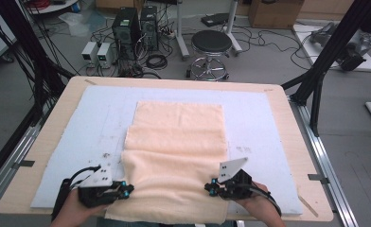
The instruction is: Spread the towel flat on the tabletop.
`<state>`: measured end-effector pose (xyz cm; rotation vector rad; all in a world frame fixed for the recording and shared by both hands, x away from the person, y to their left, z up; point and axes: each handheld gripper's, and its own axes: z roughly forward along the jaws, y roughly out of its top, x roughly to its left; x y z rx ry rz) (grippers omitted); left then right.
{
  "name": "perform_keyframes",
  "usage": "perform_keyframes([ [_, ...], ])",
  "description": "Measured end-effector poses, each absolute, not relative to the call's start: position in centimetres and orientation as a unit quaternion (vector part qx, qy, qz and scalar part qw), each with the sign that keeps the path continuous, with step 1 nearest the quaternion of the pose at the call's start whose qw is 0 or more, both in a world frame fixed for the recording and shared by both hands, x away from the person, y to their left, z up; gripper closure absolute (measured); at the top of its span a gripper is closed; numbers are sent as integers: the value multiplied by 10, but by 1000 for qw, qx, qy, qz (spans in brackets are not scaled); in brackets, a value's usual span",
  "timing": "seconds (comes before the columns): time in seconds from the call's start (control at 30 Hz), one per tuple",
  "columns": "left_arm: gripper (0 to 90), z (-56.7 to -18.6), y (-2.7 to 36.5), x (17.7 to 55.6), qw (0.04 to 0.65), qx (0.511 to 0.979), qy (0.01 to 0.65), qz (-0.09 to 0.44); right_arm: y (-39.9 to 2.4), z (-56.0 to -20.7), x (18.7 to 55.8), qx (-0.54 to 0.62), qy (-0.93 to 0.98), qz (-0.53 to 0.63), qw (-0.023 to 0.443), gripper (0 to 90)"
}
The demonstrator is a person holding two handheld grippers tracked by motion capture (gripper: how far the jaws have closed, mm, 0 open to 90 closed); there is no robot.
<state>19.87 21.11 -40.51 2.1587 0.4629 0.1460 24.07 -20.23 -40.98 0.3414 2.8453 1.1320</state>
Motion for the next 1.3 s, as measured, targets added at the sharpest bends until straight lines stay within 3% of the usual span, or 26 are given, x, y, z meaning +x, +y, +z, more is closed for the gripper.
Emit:
perform_keyframes([
  [0.13, 858, -389, 214, 166, 464, 868, 165, 56, -205, -393, 210, 87, 919, 382, 31, 795],
  [0.23, 792, -385, 211, 162, 475, 864, 159, 56, -209, -379, 203, 88, 909, 405, 39, 716],
  [0.53, 602, -415, 199, 232, 442, 872, 184, 98, -211, -408, 260, 139, 917, 366, 75, 551],
  [0.67, 556, -429, 198, 263, 414, 884, 198, 86, -209, -430, 287, 162, 929, 327, 66, 566],
  [0.73, 588, -437, 196, 268, 398, 893, 200, 68, -212, -432, 291, 166, 923, 343, 47, 694],
  [0.77, 680, -440, 196, 268, 403, 892, 193, 67, -213, -432, 291, 162, 924, 343, 43, 790],
  [0.83, 800, -440, 197, 266, 409, 889, 197, 63, -212, -430, 288, 150, 928, 339, 45, 857],
  [0.9, 858, -436, 198, 261, 411, 887, 201, 61, -211, -429, 284, 144, 930, 337, 43, 865],
  [1.13, 864, -407, 210, 211, 448, 877, 167, 50, -219, -403, 241, 116, 919, 373, 44, 855],
  [1.23, 848, -399, 213, 187, 461, 873, 151, 44, -223, -390, 220, 99, 914, 394, 26, 757],
  [1.3, 781, -397, 214, 182, 466, 871, 150, 45, -224, -384, 211, 91, 913, 396, 36, 730],
])
